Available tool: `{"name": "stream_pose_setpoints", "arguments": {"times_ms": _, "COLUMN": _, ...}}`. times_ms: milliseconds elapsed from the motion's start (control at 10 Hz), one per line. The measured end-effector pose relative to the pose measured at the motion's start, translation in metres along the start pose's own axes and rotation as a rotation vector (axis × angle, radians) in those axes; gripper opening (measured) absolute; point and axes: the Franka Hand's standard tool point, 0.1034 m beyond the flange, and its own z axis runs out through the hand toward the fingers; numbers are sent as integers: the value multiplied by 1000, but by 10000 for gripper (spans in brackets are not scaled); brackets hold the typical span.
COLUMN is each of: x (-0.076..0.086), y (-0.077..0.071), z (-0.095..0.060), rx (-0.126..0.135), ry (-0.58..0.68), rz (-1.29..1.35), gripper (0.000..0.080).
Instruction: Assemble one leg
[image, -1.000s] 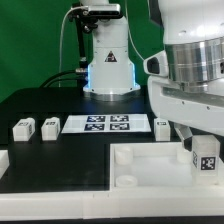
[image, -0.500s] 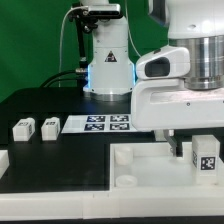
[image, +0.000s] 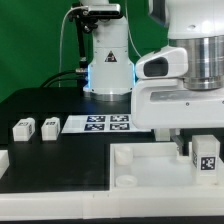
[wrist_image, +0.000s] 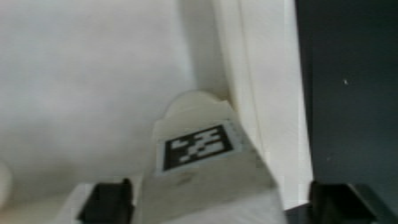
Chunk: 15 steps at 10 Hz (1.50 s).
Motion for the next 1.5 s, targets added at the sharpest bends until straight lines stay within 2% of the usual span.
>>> {"name": "stream_pose_setpoints", "arguments": {"times_ms": 100, "x": 0, "y": 1, "z": 0, "rx": 2, "ry": -2, "rz": 91, "gripper": 294}}
{"name": "stream_pose_setpoints", "arguments": {"times_ms": 300, "x": 0, "y": 1, "z": 0, "rx": 2, "ry": -2, "rz": 283, "gripper": 294}}
{"name": "stream_pose_setpoints", "arguments": {"times_ms": 500, "x": 0, "y": 0, "z": 1, "rx": 7, "ry": -8, "rz": 627, "gripper": 294}}
{"name": "stream_pose_setpoints", "arguments": {"times_ms": 800, "x": 6, "y": -1, "z": 0, "rx": -13, "ry": -69, "rz": 1130, "gripper": 294}}
{"name": "stream_pose_setpoints", "arguments": {"times_ms": 900, "x": 6, "y": -2, "z": 1, "rx": -11, "ry": -81, "rz": 1276, "gripper": 294}}
{"name": "stream_pose_setpoints", "arguments": {"times_ms": 1200, "x": 5, "y": -2, "z": 1, "rx": -23, "ry": -73, "rz": 1518, "gripper": 294}}
{"name": "stream_pose_setpoints", "arguments": {"times_ms": 1400, "x": 5, "y": -1, "z": 1, "rx": -28, "ry": -60, "rz": 1516, "gripper": 294}}
{"name": "stream_pose_setpoints", "arguments": {"times_ms": 1500, "x": 4, "y": -1, "z": 2, "rx": -30, "ry": -61, "rz": 1514, "gripper": 362}}
